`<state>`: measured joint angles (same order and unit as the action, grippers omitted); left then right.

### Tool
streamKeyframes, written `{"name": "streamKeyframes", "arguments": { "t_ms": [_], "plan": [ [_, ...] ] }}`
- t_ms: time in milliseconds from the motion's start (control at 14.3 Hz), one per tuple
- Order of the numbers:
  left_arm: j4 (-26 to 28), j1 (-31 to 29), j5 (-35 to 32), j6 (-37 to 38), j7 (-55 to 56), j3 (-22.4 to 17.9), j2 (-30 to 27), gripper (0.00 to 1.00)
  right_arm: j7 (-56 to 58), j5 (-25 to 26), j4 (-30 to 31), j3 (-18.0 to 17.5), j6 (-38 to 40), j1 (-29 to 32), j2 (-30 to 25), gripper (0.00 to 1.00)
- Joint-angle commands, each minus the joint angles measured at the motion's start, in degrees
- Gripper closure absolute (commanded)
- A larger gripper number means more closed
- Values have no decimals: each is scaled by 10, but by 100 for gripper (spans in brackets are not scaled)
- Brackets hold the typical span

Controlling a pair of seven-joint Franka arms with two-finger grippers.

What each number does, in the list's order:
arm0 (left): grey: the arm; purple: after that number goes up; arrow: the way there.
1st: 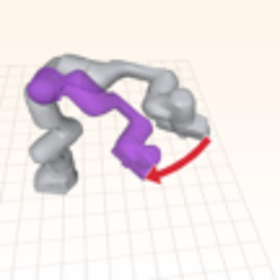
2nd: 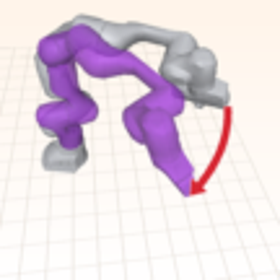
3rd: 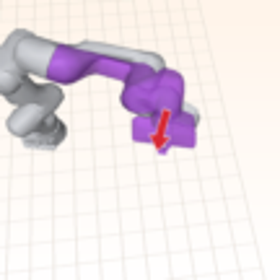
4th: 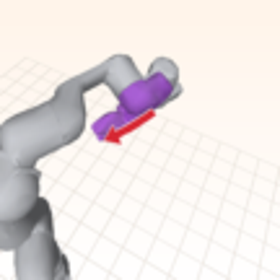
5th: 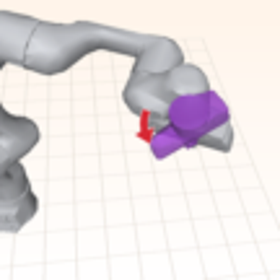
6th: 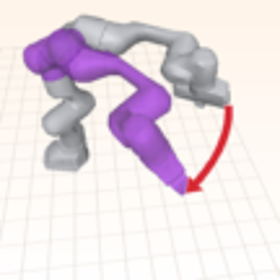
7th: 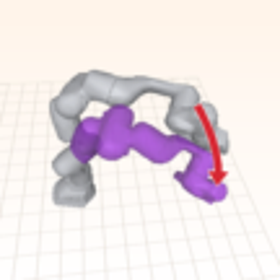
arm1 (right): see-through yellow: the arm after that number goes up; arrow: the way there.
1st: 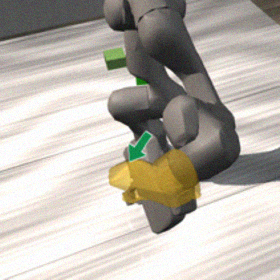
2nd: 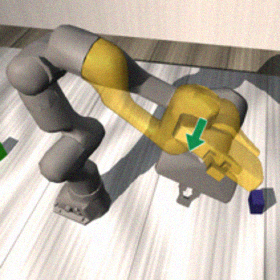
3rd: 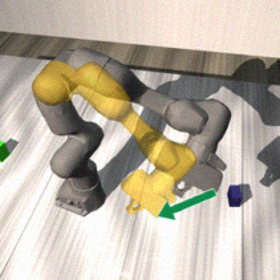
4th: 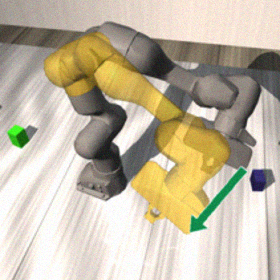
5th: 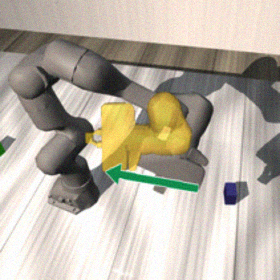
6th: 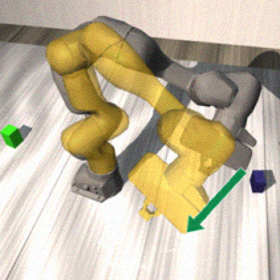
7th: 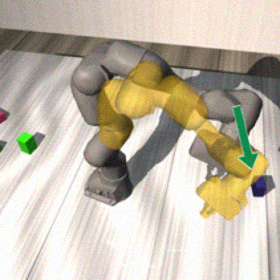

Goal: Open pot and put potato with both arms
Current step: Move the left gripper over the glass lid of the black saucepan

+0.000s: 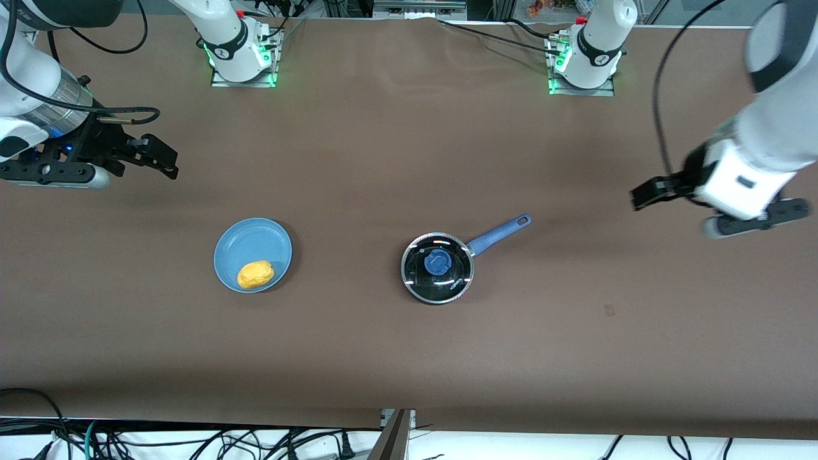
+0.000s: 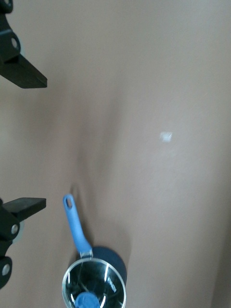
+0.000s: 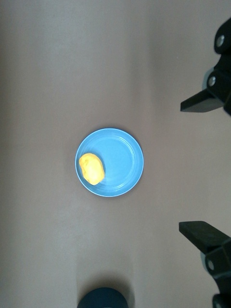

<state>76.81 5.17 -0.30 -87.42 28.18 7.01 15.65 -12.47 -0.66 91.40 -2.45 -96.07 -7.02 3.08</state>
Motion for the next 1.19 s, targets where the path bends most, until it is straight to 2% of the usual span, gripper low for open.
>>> {"name": "streamKeyframes", "arguments": {
  "t_ms": [0,419,767,1116],
  "plan": [
    [-31,51,7,-7,88,-6,47,0,-6,-7,-7,1,9,1,0,0],
    [-31,147,0,-105,291,-7,128,0,-6,-7,-7,1,9,1,1,0],
    [-31,184,-2,-187,413,-9,180,0,-5,-7,-5,4,9,3,3,0],
    [-31,218,-47,-277,525,-9,235,0,-2,-4,-6,4,0,5,6,0]
  ]
}}
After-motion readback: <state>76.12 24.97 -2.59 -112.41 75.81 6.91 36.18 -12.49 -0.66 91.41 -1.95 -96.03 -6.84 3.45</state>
